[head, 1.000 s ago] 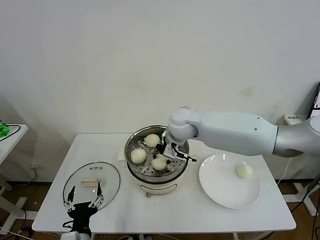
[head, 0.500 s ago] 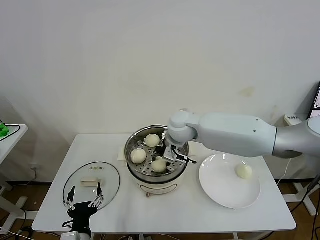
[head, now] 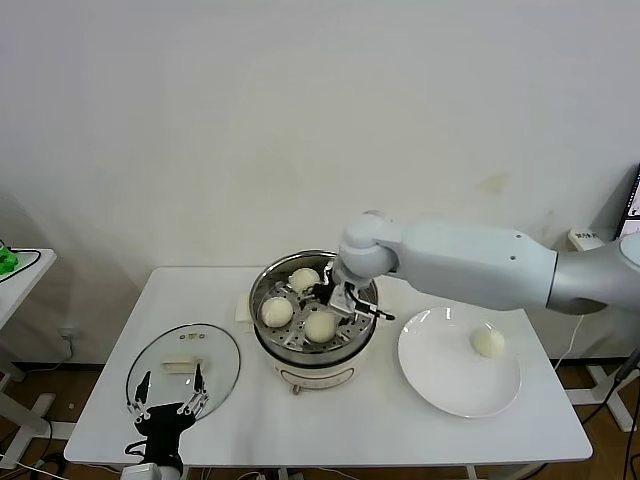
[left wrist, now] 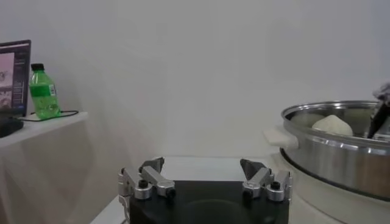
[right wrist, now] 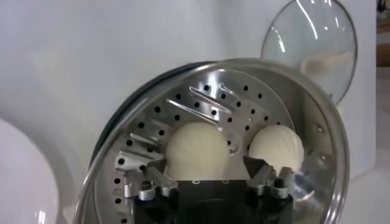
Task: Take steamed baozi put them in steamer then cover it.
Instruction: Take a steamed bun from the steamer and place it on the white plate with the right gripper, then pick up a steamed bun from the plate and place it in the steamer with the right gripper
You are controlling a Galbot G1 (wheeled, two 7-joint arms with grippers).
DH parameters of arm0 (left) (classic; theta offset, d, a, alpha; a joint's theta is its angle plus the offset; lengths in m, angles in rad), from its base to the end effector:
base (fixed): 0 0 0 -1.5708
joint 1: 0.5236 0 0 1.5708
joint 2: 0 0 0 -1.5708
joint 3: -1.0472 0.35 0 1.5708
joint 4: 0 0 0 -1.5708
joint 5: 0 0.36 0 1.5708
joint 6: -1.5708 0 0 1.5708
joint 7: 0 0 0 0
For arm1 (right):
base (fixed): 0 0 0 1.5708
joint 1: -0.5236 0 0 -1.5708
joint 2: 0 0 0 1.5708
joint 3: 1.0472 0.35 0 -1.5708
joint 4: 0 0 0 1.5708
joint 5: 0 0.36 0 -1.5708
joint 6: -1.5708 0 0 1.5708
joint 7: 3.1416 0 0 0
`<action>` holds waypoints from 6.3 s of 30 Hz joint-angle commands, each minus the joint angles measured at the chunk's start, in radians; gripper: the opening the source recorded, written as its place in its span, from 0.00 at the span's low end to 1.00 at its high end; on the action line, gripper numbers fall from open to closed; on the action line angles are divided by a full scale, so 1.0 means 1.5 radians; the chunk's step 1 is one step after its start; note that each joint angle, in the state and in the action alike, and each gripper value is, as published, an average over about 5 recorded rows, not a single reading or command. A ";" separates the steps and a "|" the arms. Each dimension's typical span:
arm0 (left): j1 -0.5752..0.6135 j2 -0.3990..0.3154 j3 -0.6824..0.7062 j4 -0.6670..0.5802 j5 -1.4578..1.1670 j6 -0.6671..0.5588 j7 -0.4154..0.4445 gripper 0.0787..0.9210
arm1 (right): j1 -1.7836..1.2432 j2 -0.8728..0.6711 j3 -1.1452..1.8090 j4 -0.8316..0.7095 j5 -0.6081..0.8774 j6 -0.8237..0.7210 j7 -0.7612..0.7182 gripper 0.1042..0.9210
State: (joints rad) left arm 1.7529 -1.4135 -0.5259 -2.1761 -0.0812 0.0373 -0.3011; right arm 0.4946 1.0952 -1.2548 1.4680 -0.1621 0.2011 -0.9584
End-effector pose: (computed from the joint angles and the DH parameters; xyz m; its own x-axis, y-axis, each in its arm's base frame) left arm 0.1324 0.0234 -0.3010 -0.9690 -0.2136 0.1240 -0.2047 0.9755 0.0807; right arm 0.5021 0.1344 -0.0884 -0.2133 -0.2994 0.9300 -0.2788 -0.8937 -0.3516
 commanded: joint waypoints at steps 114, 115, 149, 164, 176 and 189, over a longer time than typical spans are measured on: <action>-0.003 0.064 0.007 0.002 -0.005 -0.002 0.004 0.88 | -0.223 -0.361 0.268 -0.093 0.043 -0.297 -0.029 0.50; -0.003 0.064 0.008 0.002 -0.005 -0.002 0.004 0.88 | -0.195 -0.363 0.255 -0.081 0.058 -0.301 -0.028 0.50; -0.031 0.068 0.007 0.000 -0.015 0.004 0.001 0.88 | 0.111 0.015 -0.079 0.015 0.542 -0.511 0.153 0.52; -0.032 0.068 0.004 -0.002 -0.025 0.001 0.003 0.88 | 0.053 0.030 -0.086 -0.065 0.488 -0.513 0.125 0.52; -0.033 0.070 0.001 -0.003 -0.031 0.000 0.004 0.88 | 0.019 0.033 -0.071 -0.107 0.441 -0.505 0.109 0.52; -0.031 0.069 -0.001 0.000 -0.031 -0.002 0.004 0.88 | -0.012 0.039 -0.053 -0.139 0.395 -0.495 0.100 0.52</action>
State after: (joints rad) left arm 1.7053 -1.3107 -0.5269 -2.1779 -0.1284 0.0349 -0.2953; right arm 0.4958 1.1497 -1.3387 1.2860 0.4670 -0.5439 -0.8019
